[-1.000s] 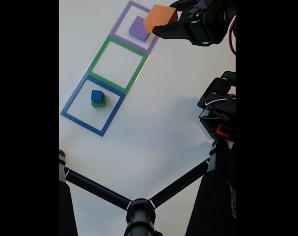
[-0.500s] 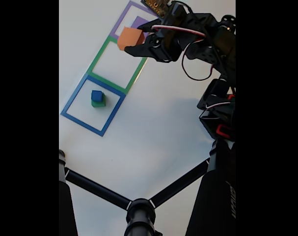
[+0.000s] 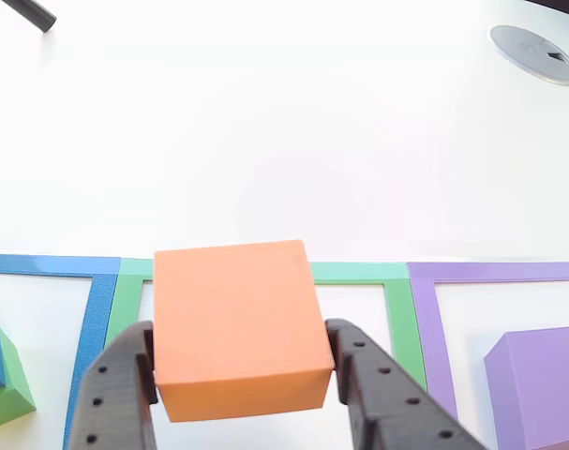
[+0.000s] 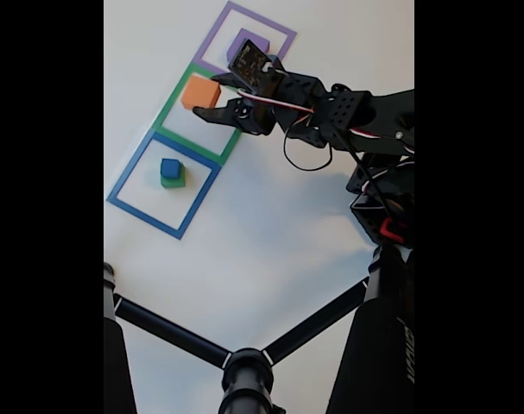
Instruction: Tower of hanoi
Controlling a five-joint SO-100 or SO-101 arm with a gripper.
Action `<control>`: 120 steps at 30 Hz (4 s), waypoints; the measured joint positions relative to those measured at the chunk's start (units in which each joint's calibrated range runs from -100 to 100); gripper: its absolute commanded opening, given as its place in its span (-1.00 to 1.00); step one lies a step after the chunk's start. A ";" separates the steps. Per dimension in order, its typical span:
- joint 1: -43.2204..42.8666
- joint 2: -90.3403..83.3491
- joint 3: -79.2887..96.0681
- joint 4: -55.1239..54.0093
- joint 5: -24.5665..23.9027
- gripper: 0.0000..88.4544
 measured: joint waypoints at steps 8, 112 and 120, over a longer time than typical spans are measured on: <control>0.35 19.33 2.12 -23.78 -0.18 -0.76; -9.25 -34.61 -72.42 119.55 0.00 -0.91; -13.58 -37.82 -65.25 118.02 0.18 -0.54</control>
